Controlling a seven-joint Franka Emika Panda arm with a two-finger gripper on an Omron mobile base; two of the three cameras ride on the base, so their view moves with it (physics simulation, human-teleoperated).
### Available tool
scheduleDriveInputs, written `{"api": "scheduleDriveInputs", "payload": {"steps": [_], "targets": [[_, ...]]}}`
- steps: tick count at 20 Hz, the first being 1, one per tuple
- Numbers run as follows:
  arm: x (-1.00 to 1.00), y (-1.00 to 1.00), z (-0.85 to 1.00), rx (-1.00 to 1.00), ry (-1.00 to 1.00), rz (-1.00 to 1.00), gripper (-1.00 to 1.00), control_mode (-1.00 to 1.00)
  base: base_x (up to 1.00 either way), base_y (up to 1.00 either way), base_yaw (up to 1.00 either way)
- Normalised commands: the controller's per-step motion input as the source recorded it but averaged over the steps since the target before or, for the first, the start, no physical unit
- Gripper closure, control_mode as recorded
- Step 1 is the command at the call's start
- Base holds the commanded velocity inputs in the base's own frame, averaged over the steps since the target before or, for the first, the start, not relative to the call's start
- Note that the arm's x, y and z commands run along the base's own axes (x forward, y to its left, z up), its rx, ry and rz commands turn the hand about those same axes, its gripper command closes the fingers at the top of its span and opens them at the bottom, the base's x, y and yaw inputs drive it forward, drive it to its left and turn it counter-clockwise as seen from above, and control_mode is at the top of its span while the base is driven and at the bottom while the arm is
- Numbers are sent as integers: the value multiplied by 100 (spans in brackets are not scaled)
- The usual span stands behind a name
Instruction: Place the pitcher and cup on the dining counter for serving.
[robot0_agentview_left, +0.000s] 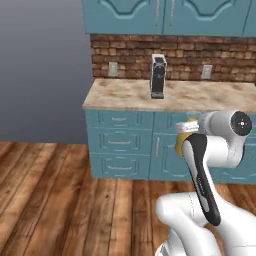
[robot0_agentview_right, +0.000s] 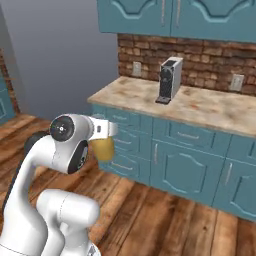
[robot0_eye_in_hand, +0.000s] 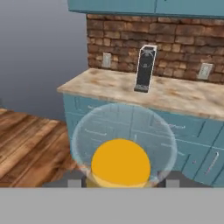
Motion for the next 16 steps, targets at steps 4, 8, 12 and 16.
{"api": "scheduleDriveInputs", "payload": {"steps": [4, 8, 12, 16], "targets": [[0, 0, 0, 0, 0, 0, 100, 100, 1, 55, 78], [0, 0, 0, 0, 0, 0, 100, 100, 22, 43, 70], [0, 0, 0, 0, 0, 0, 100, 100, 30, 31, 70], [0, 0, 0, 0, 0, 0, 100, 100, 38, 17, 71]]}}
